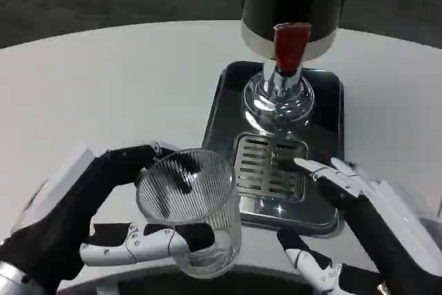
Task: Grasp the cup under the faucet to collect the drink, then remove the cup.
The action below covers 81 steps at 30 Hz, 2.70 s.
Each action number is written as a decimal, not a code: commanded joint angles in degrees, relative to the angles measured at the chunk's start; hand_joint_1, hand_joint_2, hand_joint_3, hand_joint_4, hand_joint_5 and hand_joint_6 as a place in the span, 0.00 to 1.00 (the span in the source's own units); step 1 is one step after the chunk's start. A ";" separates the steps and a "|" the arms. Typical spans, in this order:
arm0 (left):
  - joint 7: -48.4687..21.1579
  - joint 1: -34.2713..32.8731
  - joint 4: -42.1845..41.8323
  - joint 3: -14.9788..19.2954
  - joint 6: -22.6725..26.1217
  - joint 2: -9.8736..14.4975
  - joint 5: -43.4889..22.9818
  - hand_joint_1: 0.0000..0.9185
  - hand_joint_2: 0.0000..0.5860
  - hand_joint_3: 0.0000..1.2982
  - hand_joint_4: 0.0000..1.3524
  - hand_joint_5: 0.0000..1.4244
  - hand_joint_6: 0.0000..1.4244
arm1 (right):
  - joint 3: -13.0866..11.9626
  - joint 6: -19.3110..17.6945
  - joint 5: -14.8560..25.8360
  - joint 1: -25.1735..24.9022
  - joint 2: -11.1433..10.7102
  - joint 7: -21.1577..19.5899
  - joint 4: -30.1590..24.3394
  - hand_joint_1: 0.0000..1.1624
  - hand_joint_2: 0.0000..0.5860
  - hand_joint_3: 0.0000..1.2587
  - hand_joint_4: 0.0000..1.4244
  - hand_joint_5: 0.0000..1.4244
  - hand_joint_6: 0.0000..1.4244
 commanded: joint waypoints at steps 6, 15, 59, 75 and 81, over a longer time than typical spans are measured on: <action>0.21 -0.40 0.08 0.60 -1.41 0.37 -0.80 0.60 0.04 0.55 0.57 0.57 0.37 | -0.13 -1.03 0.26 0.81 0.37 -0.49 -0.57 0.50 0.74 0.17 0.11 0.06 0.00; 0.41 -0.71 0.64 0.65 -1.57 0.41 -0.65 0.60 0.04 0.55 0.57 0.57 0.37 | -0.12 -0.96 0.46 0.66 0.53 -0.56 -0.15 0.50 0.74 0.17 0.11 0.06 0.00; 15.01 -30.62 39.11 -9.59 -9.87 0.82 16.14 0.59 0.05 0.55 0.56 0.56 0.35 | -0.27 -1.07 0.59 1.97 1.70 -0.45 -0.37 0.50 0.75 0.17 0.11 0.06 0.01; 19.18 -39.05 46.06 -18.83 -9.69 -2.58 23.78 0.59 0.05 0.55 0.56 0.56 0.35 | -1.12 -1.69 1.26 4.17 1.64 -0.94 -1.09 0.50 0.75 0.17 0.11 0.06 0.01; 20.27 -41.37 49.09 -21.09 -9.70 -3.71 25.72 0.58 0.05 0.55 0.56 0.56 0.35 | -1.68 -1.92 1.55 5.21 1.52 -0.94 -1.75 0.50 0.75 0.17 0.11 0.06 0.01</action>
